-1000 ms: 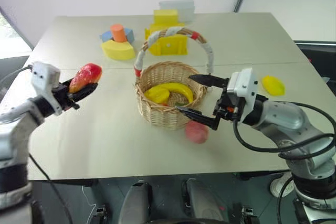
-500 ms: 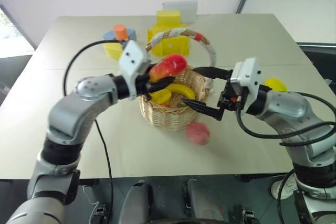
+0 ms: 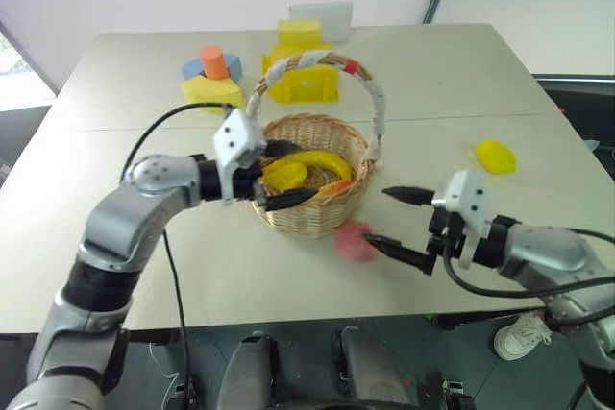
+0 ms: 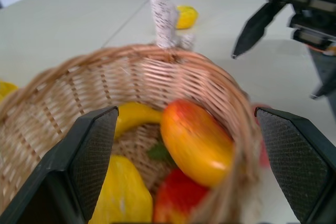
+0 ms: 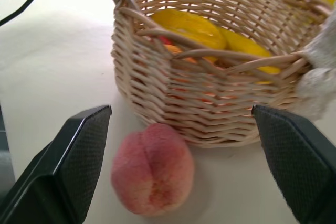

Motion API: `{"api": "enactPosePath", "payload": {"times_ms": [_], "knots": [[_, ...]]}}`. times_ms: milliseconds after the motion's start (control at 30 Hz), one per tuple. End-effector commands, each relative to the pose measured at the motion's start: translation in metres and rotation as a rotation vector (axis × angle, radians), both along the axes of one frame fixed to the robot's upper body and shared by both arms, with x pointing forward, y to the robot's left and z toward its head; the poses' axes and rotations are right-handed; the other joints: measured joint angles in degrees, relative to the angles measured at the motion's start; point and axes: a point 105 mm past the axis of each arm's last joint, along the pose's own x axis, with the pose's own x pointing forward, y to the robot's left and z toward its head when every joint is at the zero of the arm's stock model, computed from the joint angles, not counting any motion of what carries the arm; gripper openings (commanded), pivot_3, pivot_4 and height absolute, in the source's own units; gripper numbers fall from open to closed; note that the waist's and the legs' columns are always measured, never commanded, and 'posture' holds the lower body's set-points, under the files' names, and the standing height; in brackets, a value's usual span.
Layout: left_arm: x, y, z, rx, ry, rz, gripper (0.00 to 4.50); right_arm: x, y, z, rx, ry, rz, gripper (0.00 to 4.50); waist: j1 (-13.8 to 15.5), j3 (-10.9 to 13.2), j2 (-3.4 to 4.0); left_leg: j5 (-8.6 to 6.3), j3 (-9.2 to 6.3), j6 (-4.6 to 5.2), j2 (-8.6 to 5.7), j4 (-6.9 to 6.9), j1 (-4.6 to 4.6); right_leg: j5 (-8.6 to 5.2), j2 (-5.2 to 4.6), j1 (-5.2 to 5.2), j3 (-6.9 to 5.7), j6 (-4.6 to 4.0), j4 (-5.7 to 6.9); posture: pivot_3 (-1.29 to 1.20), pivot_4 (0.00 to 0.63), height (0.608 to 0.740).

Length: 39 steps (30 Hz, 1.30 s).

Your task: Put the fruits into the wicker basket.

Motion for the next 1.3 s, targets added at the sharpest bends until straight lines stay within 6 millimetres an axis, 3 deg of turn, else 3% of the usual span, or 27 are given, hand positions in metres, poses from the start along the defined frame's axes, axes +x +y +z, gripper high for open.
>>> {"api": "enactPosePath", "payload": {"times_ms": [33,367,600,700,800,867,967,1133,1233,1300], "knots": [[-0.021,0.007,0.01,0.002,-0.054,-0.073,4.45,0.001,0.009,-0.006,0.021,-0.004,0.011,4.5,0.2,0.0,0.0,0.0,0.0,0.0,0.01,0.0,0.01,0.0,-0.01,0.02,0.0,0.0,0.0,0.0,0.15,0.74],[-0.055,-0.001,-0.004,0.073,-0.034,-0.145,4.45,0.006,0.015,-0.04,-0.058,0.039,0.028,4.5,0.33,0.0,-0.01,0.0,-0.03,0.0,-0.01,0.01,-0.03,-0.01,-0.1,0.06,-0.01,0.01,-0.04,0.0,0.15,0.74],[-0.062,-0.003,-0.013,0.116,-0.013,-0.155,4.45,0.01,0.018,-0.044,-0.066,0.04,0.042,4.5,0.28,0.0,-0.01,0.0,-0.03,0.0,0.0,0.01,0.01,-0.01,-0.05,0.07,-0.01,0.0,-0.02,0.0,0.15,0.74],[-0.06,-0.002,-0.015,0.123,-0.012,-0.141,4.5,0.011,0.019,-0.043,-0.048,0.047,0.037,3.58,0.26,0.0,0.0,0.0,-0.03,0.0,-0.01,0.01,0.01,-0.01,-0.04,0.06,-0.01,0.01,-0.02,0.0,0.15,0.74],[-0.056,0.001,-0.017,0.119,-0.014,-0.117,4.5,0.01,0.019,-0.04,-0.05,0.028,0.033,2.29,0.26,0.0,0.0,0.0,-0.03,0.0,-0.01,0.01,0.01,-0.01,-0.04,0.06,-0.01,0.01,-0.02,0.0,0.15,0.74],[-0.05,0.003,-0.017,0.104,-0.022,-0.086,4.5,0.009,0.018,-0.036,-0.051,0.019,0.033,2.11,0.25,0.0,0.0,0.0,-0.03,0.0,-0.02,0.01,0.01,-0.01,-0.04,0.06,-0.01,0.01,-0.02,0.0,0.15,0.74],[-0.042,0.009,-0.018,0.057,-0.008,-0.026,4.5,0.002,0.013,-0.025,-0.049,0.001,0.049,2.11,0.34,0.0,0.0,0.0,-0.03,0.0,-0.01,0.01,0.01,-0.01,-0.05,0.06,-0.01,0.01,-0.02,0.0,0.15,0.74],[-0.039,0.022,-0.015,-0.01,0.005,0.038,4.5,-0.018,0.011,0.023,0.021,-0.051,0.152,2.11,0.3,0.0,0.0,0.0,-0.04,0.0,0.03,0.01,-0.01,0.0,-0.08,0.06,-0.01,0.01,-0.03,0.0,0.15,0.74],[-0.038,0.033,-0.016,-0.012,0.018,0.073,4.5,-0.011,0.028,0.064,0.102,-0.177,0.194,2.11,-0.3,0.01,0.0,0.0,-0.03,0.0,0.06,0.01,0.1,0.0,-0.03,0.11,-0.01,0.01,-0.01,0.0,0.15,0.74],[-0.037,0.034,-0.017,-0.003,0.017,0.08,4.5,-0.002,0.034,0.073,0.103,-0.211,0.182,2.11,-0.11,0.0,0.0,0.0,-0.03,0.0,0.06,0.01,0.16,0.0,0.04,0.12,0.02,0.0,0.02,0.0,0.15,0.74]]}}
